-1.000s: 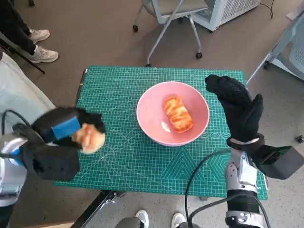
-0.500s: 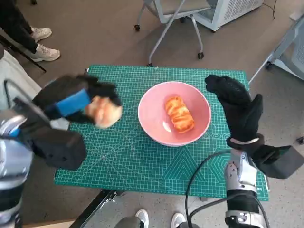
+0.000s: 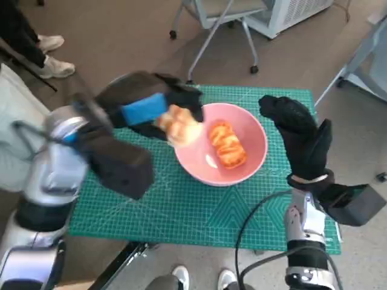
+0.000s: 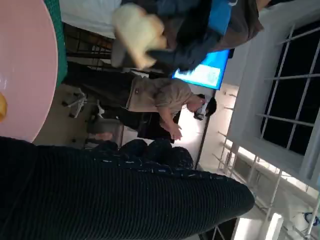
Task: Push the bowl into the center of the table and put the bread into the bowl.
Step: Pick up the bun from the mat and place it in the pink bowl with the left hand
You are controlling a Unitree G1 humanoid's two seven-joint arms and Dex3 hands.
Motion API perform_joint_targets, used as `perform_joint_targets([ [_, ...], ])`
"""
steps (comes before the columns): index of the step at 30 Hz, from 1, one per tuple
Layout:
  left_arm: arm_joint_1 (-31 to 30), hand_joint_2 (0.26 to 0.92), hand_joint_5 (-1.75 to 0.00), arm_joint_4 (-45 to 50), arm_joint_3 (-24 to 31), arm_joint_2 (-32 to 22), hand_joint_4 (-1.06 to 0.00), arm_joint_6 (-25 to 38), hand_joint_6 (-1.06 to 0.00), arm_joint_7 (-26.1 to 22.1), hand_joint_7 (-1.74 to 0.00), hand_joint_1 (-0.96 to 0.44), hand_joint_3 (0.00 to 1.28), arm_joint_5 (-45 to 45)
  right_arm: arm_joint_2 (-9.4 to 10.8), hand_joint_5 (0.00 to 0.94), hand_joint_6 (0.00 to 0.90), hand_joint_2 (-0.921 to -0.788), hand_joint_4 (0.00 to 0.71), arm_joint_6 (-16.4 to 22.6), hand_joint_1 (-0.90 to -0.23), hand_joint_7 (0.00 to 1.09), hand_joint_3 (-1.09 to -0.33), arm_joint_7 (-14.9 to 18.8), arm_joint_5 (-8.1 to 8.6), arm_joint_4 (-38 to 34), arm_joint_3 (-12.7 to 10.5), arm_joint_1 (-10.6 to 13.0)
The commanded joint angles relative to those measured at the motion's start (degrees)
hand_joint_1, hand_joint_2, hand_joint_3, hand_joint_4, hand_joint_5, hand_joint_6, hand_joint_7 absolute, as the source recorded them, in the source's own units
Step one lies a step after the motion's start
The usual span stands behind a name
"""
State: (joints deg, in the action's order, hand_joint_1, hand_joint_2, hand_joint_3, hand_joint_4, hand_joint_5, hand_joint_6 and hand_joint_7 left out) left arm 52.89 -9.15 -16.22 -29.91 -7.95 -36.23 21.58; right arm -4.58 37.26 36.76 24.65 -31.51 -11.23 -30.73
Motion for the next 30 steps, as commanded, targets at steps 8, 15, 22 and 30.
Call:
perform_joint_targets([
  [8,7.34,0.919,-1.21,-15.98,-3.74,6.61,-0.69,-5.96,-0.66,2.67,-1.08,0.00,0.06,2.02,-0.26,0.000,0.031,-0.921,0.143,-0.60,-0.665,0.48,-0.816,0.11,0.50,1.52,-0.66,2.33],
  [15,5.90,0.921,-1.01,-18.18,-4.28,8.96,-0.50,-3.79,-0.48,3.41,-1.38,-0.12,0.22,2.34,-0.16,0.000,0.023,-0.921,0.135,-0.08,-0.666,0.49,-0.813,-0.42,0.14,2.21,-0.97,3.00],
  [22,3.86,0.876,-0.09,-17.67,-5.28,9.64,-0.44,-0.44,-0.46,4.05,-0.22,-0.06,0.09,4.62,0.03,0.000,0.017,-0.921,0.134,0.52,-0.667,0.50,-0.812,-0.79,-0.32,2.02,-1.18,2.92],
  [30,1.09,0.866,0.00,-14.65,-4.17,9.42,-0.29,3.10,-0.41,3.79,-0.01,-0.09,0.04,3.98,0.19,0.000,0.011,-0.921,0.134,0.95,-0.665,0.50,-0.813,-1.15,-0.66,1.02,-1.14,2.24],
])
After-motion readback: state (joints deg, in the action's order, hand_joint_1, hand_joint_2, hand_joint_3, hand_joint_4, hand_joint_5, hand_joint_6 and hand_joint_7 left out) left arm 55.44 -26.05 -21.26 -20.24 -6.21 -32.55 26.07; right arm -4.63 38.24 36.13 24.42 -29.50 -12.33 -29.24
